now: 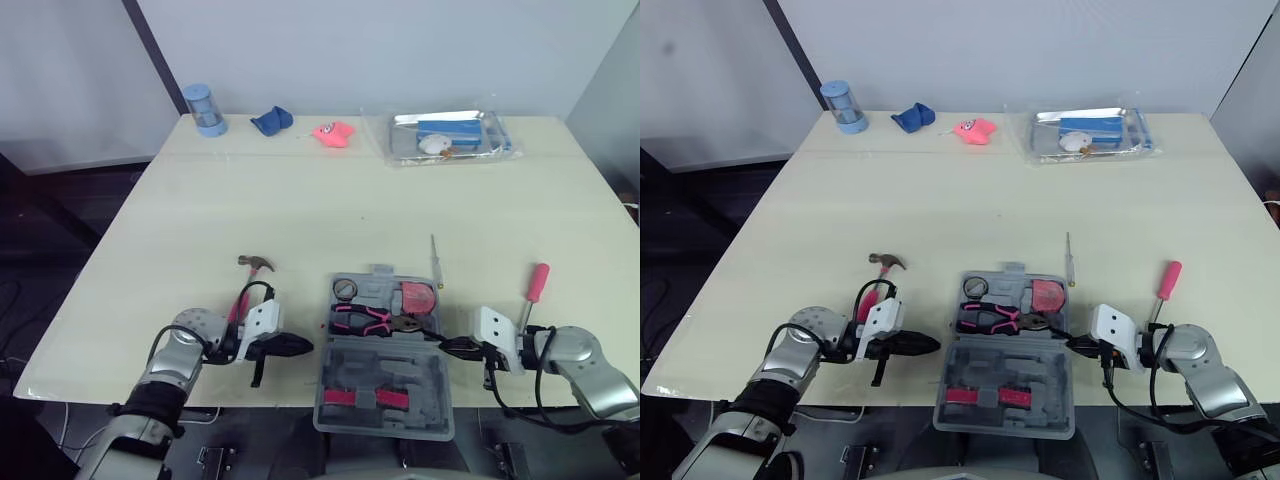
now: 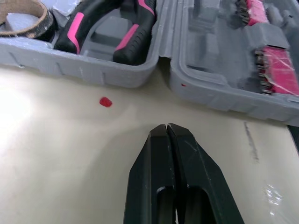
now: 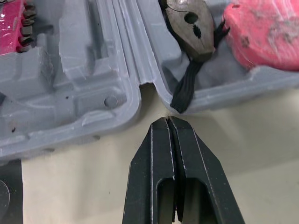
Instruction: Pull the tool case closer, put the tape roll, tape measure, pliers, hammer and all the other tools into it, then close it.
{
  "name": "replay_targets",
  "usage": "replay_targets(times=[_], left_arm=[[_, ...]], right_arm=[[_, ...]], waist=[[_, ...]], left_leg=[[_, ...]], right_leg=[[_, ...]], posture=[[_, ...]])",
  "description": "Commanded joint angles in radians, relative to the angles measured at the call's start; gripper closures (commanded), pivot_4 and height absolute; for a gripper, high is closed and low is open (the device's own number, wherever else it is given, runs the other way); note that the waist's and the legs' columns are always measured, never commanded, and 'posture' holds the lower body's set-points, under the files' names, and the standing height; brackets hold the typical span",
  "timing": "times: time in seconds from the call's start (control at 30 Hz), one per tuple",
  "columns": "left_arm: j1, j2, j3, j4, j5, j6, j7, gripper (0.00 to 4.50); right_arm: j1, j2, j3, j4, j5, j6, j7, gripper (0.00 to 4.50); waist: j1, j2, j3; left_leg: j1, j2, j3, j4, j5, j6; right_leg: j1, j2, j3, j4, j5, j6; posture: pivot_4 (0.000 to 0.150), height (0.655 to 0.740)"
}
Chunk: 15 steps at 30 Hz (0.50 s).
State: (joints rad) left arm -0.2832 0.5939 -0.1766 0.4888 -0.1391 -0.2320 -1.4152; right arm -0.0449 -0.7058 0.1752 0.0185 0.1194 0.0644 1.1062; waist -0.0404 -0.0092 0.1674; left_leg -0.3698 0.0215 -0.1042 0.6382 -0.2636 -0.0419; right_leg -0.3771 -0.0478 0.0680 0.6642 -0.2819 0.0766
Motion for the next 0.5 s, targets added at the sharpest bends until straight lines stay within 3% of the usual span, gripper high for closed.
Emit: replay_targets(times=[0.03,0.5], left_arm=[[-0.009,-0.014,-0.017,0.019,0.022,-0.013,0.024,4.41],[-0.036,-0.075,-0.054,0.000,0.030,0.006,0.030,4.41]], right_arm=[[-0.002,-0.001,-0.003,-0.016,0.004,-0.011,-0.003,4.50],[0.004,0.009,0.007,-0.014,0.003,-0.012,-0.018,4.50]], waist=[[0.000,0.000,0.000],[0.000,0.000,0.000]], left_leg=[[0.000,0.000,0.000,0.000,0.000,0.000],[0.000,0.000,0.000,0.001,0.000,0.000]], right_leg=[[0.000,0.000,0.000,0.000,0.000,0.000],[0.000,0.000,0.000,0.000,0.000,0.000]], posture=[[0.150,0.7400],[0.150,0.7400]])
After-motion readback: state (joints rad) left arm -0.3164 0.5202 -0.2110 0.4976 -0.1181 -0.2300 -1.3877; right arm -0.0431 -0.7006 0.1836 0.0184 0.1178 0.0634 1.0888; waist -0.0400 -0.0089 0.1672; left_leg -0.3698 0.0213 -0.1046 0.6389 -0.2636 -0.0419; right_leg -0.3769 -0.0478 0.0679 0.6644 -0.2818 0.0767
